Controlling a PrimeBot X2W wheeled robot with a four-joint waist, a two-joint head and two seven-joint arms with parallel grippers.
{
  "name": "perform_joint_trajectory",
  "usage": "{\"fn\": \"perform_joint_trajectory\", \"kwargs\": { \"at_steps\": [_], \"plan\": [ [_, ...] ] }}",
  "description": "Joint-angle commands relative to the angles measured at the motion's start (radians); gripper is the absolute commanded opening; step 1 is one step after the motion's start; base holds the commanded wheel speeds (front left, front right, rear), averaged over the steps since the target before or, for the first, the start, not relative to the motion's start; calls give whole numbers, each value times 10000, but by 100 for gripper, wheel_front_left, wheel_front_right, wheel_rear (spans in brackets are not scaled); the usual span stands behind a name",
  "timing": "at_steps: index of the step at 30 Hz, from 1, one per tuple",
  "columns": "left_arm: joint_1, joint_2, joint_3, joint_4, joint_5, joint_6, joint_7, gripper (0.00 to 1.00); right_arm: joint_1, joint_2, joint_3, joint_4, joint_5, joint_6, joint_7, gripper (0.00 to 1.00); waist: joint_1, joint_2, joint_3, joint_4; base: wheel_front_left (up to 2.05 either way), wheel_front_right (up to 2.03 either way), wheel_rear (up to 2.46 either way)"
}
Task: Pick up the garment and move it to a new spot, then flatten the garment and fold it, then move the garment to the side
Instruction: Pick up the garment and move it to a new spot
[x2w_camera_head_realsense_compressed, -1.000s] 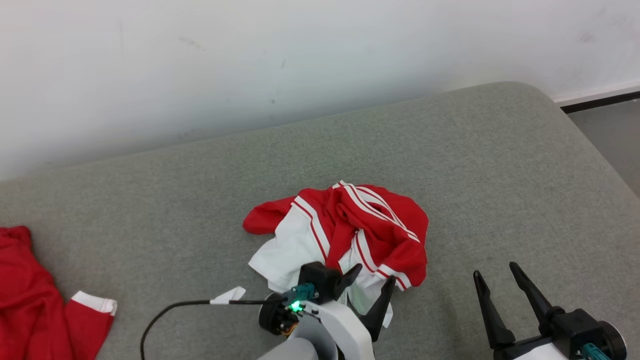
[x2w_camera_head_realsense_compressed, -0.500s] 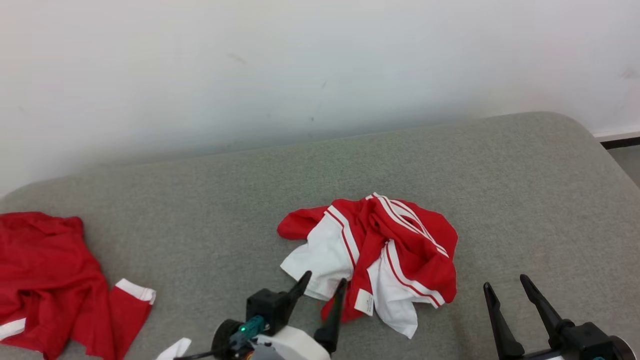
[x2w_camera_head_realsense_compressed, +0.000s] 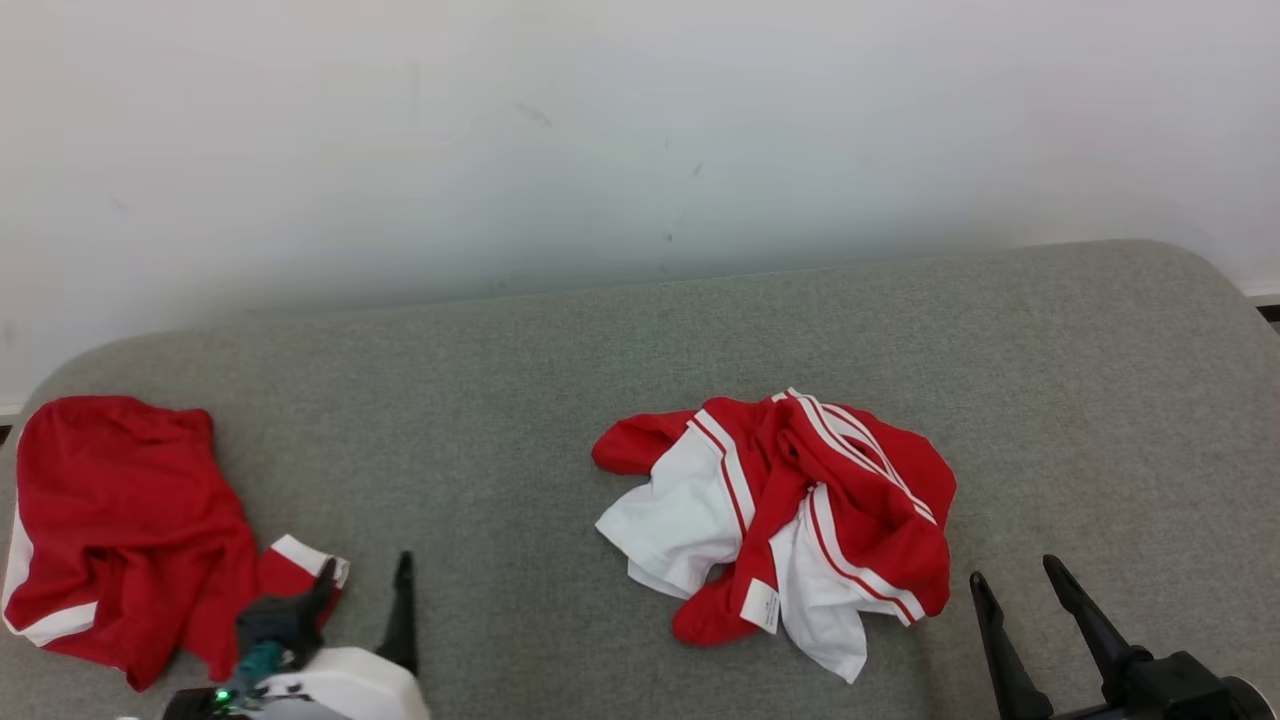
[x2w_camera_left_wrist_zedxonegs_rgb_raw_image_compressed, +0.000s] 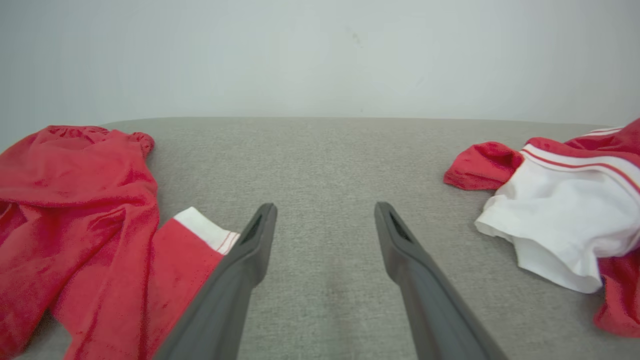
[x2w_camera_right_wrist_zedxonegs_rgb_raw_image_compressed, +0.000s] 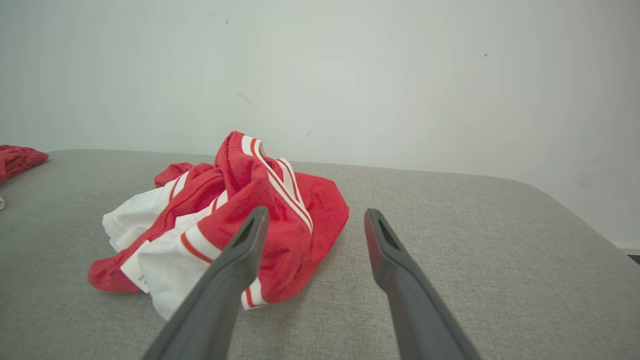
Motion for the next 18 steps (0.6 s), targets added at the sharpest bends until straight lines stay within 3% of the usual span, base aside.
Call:
{"fn": "perform_joint_trajectory", "kwargs": {
  "at_steps": [1, 10, 18],
  "plan": [
    [133, 297, 212, 208, -222, 113, 83, 100, 92, -88, -11, -2, -47, -21, 4, 100, -1, -1, 38, 15, 0, 0, 0],
    [-13, 1497, 909, 1125, -572, 479, 1199, 100, -23, 21, 0, -48, -23, -21, 5, 100, -1, -1, 418, 14, 0, 0, 0],
    [-334, 1643, 596, 1576, -771, 98, 2382, 100, -287, -11, -16, -71, -2, -21, 5, 100, -1, -1, 809, 13, 0, 0, 0]
  ]
}}
